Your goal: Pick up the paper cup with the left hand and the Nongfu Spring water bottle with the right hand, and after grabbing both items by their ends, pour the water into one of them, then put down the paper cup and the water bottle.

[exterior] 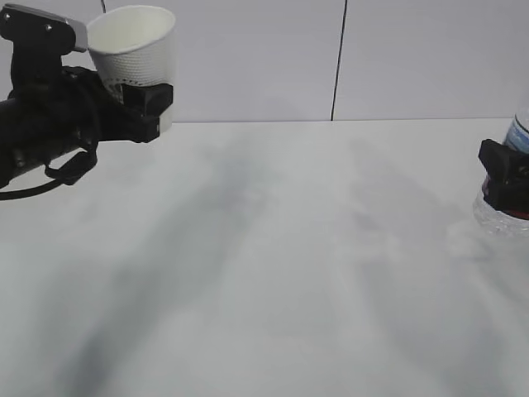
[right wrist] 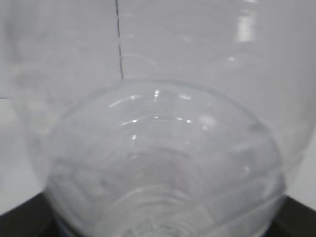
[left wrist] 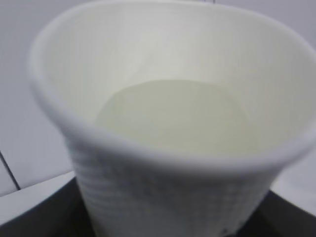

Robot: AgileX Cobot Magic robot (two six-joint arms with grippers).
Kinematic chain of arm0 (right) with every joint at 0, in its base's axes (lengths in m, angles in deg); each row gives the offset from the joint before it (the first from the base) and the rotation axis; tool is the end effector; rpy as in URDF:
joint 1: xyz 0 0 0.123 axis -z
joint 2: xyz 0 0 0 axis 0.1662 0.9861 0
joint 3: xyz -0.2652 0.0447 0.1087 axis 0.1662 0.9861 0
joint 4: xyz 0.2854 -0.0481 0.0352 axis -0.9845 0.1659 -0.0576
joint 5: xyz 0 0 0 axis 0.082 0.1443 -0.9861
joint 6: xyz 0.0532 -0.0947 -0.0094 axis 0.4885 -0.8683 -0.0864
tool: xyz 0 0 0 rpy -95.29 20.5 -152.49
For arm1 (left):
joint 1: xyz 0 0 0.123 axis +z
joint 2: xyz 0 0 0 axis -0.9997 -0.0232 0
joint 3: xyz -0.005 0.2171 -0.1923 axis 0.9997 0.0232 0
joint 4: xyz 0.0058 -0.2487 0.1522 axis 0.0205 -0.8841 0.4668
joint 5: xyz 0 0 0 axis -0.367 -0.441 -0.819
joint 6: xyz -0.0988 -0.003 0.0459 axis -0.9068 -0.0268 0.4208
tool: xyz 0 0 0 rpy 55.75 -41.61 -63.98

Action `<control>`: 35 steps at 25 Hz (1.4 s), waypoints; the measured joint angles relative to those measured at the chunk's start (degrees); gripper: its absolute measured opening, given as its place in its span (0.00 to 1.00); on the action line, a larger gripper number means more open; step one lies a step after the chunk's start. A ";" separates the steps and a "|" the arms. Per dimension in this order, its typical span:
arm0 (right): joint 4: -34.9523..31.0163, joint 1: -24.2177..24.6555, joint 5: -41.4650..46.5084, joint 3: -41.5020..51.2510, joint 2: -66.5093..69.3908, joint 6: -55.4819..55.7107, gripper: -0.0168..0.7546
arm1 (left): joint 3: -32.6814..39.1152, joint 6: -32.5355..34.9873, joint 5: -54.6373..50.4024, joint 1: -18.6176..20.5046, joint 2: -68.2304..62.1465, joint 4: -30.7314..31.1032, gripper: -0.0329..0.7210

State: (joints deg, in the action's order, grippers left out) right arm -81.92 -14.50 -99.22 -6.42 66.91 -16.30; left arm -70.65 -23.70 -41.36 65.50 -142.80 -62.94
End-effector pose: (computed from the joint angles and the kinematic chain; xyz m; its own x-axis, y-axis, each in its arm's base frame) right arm 0.2743 0.0224 0.1601 -0.1625 -0.0717 -0.9841 -0.0842 0.9947 -0.0586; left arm 0.3525 -0.1569 0.2032 -0.1046 0.0791 -0.9914 0.4433 0.8960 0.0247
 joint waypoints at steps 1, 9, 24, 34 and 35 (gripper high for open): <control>0.00 0.00 0.00 0.00 0.00 0.00 0.70 | 0.00 0.00 -0.09 0.40 0.00 -0.71 0.69; 0.00 0.00 0.00 0.00 0.00 0.00 0.70 | 0.00 0.10 -0.22 3.71 0.00 -4.90 0.69; 0.00 0.00 0.00 0.00 0.00 0.00 0.70 | 0.00 0.10 -0.26 9.39 0.00 -9.46 0.69; 0.00 0.00 0.00 0.00 0.00 0.00 0.70 | 0.00 0.10 -0.26 13.18 0.00 -9.57 0.69; 0.00 0.00 0.00 0.00 0.00 0.00 0.70 | 0.00 0.10 -0.26 13.30 0.00 -9.57 0.69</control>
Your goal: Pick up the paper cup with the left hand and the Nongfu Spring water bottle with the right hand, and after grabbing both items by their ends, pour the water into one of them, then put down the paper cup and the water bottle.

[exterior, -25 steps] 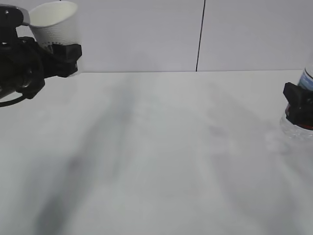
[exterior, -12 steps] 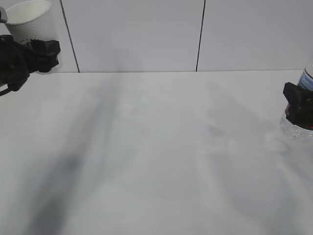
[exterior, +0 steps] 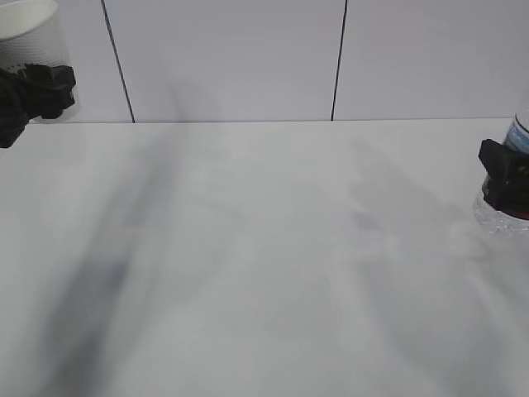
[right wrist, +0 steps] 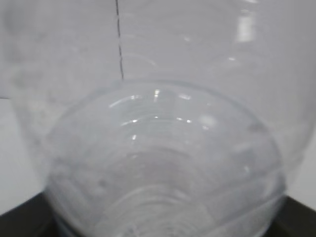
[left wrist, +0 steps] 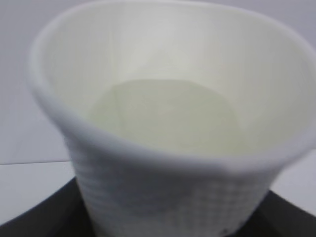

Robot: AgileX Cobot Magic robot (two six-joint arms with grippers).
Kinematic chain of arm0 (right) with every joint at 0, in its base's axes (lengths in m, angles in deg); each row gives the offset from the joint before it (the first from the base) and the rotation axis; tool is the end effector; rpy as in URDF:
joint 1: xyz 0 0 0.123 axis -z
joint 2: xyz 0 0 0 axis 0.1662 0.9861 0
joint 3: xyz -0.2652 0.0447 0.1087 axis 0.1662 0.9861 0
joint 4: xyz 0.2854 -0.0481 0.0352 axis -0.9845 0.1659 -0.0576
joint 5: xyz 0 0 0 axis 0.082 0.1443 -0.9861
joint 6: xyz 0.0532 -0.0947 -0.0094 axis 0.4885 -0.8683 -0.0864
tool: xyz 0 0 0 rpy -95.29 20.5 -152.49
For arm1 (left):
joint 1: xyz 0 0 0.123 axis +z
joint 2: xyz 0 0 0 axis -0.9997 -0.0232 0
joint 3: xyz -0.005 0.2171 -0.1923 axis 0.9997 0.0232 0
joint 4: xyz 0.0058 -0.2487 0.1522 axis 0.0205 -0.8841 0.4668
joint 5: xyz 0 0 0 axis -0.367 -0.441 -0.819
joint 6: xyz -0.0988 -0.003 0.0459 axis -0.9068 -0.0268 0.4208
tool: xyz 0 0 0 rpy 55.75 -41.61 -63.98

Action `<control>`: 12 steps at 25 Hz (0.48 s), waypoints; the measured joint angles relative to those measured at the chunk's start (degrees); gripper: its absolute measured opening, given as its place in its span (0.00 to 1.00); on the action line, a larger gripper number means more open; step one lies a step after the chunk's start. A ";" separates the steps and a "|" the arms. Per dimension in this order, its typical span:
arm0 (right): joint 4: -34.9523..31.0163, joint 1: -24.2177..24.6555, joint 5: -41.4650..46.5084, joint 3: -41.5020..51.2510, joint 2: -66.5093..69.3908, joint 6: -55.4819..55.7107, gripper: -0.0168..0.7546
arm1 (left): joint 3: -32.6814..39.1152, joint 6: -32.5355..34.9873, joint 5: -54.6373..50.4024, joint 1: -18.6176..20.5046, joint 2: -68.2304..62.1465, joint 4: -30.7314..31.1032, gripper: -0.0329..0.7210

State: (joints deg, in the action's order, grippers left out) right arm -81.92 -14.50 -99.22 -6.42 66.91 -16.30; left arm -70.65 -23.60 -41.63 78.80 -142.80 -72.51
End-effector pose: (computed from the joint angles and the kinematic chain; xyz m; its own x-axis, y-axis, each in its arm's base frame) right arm 0.2743 0.0224 0.1601 -0.1625 -0.0717 -0.9841 -0.0842 0.9947 -0.0586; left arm 0.3809 -0.0608 0.2027 -0.1432 -0.0767 -0.9867 0.1098 0.9896 -0.0929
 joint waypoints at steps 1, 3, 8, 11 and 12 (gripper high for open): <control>0.00 0.00 0.00 0.00 0.00 0.00 0.70 | 0.00 0.00 0.00 0.00 0.00 0.00 0.69; 0.00 0.00 0.00 0.00 0.00 0.00 0.70 | 0.00 0.00 0.00 0.00 0.00 0.00 0.69; 0.00 0.00 0.00 0.00 0.00 0.00 0.70 | 0.00 0.00 0.11 0.00 -1.75 0.00 0.69; 0.00 0.00 0.00 0.00 0.00 0.00 0.70 | 0.00 0.00 0.43 0.00 -3.66 0.00 0.69; 0.00 0.00 0.00 0.00 0.00 0.00 0.70 | 0.00 0.00 0.75 0.00 -4.21 0.00 0.69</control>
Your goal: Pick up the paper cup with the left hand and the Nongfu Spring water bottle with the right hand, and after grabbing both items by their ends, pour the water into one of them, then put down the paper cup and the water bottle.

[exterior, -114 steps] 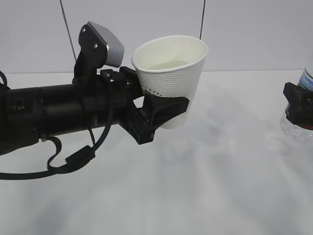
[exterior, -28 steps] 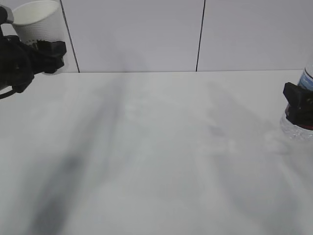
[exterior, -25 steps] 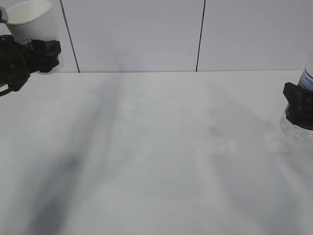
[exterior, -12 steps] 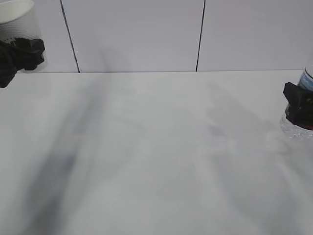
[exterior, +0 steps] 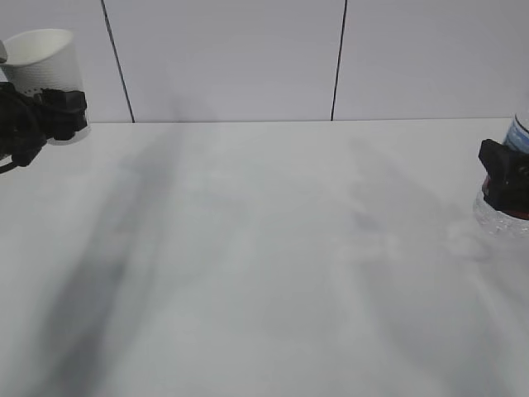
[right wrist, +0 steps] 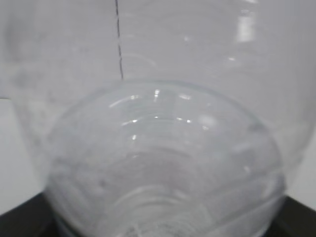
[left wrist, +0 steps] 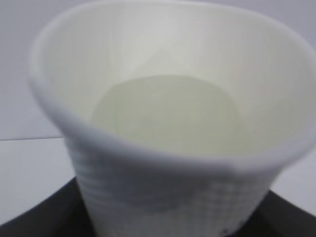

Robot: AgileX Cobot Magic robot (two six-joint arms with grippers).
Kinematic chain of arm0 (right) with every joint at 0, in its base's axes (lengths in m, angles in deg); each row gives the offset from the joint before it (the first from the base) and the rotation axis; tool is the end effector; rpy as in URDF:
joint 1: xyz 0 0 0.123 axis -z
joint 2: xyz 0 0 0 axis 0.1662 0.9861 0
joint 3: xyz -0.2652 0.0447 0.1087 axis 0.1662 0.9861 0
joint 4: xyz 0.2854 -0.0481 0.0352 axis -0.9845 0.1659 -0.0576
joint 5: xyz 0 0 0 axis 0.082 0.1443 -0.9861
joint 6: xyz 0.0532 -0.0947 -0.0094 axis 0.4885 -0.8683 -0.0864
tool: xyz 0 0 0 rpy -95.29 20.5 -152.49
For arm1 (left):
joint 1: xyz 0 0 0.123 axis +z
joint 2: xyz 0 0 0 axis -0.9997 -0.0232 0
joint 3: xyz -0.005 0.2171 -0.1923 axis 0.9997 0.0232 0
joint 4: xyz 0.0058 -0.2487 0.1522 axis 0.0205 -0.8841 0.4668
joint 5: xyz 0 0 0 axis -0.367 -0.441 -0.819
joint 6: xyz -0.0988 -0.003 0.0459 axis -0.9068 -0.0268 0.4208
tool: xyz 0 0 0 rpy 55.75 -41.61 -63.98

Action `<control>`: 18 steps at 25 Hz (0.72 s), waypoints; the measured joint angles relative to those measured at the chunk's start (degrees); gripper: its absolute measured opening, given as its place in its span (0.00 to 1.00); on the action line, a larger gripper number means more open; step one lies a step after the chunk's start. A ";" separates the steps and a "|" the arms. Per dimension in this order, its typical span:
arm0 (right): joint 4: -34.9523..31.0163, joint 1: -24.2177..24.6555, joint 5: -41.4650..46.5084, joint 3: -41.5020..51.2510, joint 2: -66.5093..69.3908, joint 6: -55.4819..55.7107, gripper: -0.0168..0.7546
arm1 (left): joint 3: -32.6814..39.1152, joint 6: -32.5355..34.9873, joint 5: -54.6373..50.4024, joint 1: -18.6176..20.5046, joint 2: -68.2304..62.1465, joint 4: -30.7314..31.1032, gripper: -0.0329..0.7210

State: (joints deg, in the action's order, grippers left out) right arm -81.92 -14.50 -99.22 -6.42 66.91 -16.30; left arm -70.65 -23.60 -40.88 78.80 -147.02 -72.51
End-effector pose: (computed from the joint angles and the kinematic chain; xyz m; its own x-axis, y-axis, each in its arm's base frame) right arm 0.2743 0.0224 0.1601 -0.1625 -0.0717 -0.9841 -0.0842 0.9947 -0.0586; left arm 0.3860 -0.0616 0.1755 -0.2017 -0.0659 -0.9772 0.1037 0.9907 -0.0882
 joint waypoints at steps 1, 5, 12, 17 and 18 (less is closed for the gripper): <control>0.00 0.00 0.00 0.00 0.00 0.00 0.70 | 0.00 0.00 0.51 0.00 -0.59 0.00 0.69; 0.00 0.00 0.00 0.00 0.00 0.00 0.70 | 0.00 0.00 3.08 0.00 -1.94 0.00 0.69; 0.00 0.00 0.00 0.00 0.83 0.00 0.70 | 0.00 0.00 6.39 0.00 -5.16 0.00 0.69; 0.00 0.00 -1.19 0.00 1.60 0.00 0.70 | 0.00 0.00 9.73 0.00 -7.62 0.00 0.69; 0.00 0.00 -1.46 0.00 1.60 0.00 0.70 | 0.00 0.00 10.28 0.00 -7.98 0.00 0.69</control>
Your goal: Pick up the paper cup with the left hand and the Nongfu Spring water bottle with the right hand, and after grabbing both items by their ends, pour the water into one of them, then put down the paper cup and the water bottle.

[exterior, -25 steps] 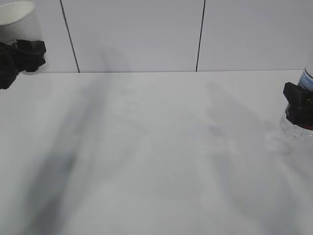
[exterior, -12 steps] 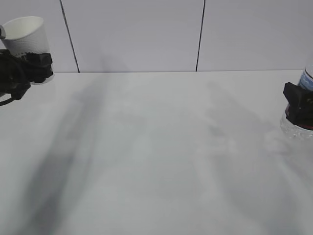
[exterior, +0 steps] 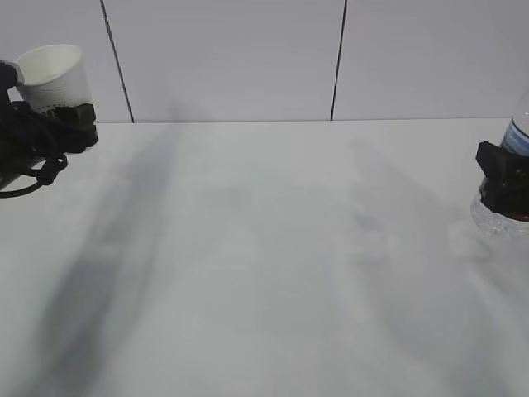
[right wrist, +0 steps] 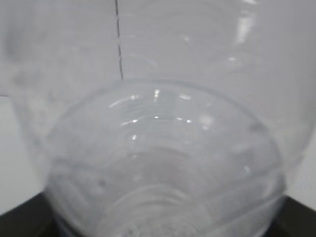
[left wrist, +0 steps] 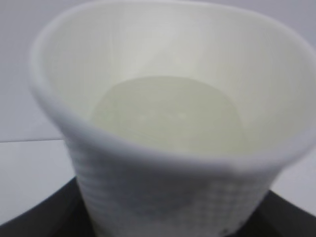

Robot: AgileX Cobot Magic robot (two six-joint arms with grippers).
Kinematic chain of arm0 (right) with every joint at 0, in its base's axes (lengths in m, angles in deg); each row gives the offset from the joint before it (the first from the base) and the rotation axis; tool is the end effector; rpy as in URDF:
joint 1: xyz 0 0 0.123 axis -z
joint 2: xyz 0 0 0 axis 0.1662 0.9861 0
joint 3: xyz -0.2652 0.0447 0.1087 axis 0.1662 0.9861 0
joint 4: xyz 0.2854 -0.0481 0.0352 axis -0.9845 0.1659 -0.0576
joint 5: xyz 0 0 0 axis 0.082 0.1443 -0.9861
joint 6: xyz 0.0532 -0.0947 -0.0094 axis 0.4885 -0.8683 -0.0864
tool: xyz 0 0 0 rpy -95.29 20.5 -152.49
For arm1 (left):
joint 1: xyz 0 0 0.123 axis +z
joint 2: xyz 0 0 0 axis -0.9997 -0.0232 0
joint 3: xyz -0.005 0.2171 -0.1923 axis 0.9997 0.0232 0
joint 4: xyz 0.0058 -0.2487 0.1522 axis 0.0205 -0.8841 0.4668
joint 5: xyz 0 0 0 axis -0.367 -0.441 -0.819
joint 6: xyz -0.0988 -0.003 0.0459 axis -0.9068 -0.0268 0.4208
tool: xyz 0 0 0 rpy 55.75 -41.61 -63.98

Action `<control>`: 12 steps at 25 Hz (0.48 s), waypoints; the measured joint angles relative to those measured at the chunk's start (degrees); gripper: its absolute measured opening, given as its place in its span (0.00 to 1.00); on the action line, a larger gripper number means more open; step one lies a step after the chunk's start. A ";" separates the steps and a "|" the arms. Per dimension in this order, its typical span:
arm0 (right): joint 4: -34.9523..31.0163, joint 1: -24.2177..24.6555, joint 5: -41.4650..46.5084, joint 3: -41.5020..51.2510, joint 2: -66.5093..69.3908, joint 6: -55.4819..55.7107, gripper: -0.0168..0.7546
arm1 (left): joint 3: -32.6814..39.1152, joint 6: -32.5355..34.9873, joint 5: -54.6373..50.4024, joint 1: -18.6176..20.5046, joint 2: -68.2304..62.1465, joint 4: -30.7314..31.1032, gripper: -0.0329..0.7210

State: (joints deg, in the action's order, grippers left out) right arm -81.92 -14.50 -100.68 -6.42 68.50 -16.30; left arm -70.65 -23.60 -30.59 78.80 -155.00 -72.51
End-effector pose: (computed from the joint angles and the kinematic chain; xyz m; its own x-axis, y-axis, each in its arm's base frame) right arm 0.2757 0.0225 0.1552 -0.1647 -0.0722 -0.9837 -0.0841 0.9947 -0.0589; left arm 0.3942 -0.0619 0.1397 -0.1608 -0.0630 -0.9850 0.0983 0.9920 -0.0795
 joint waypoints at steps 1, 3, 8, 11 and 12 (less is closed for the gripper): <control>0.00 0.00 -0.11 0.00 0.00 0.00 0.70 | 0.00 0.00 0.69 0.00 -0.30 0.00 0.69; 0.00 0.00 -0.33 0.00 0.00 0.00 0.70 | 0.00 0.00 1.25 0.00 -1.12 0.00 0.69; 0.00 0.00 -0.34 0.00 0.00 0.00 0.70 | 0.00 0.00 2.48 0.00 -2.96 0.00 0.69; 0.00 0.00 -0.34 0.00 0.00 0.00 0.70 | 0.00 0.00 2.91 0.00 -3.20 0.00 0.69; 0.00 0.00 -0.34 0.00 0.00 0.00 0.70 | 0.00 0.00 3.04 0.00 -3.23 0.00 0.69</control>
State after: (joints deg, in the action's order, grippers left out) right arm -81.92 -14.50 -101.01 -6.42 68.50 -16.30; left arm -70.65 -23.60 -27.55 78.80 -158.22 -72.51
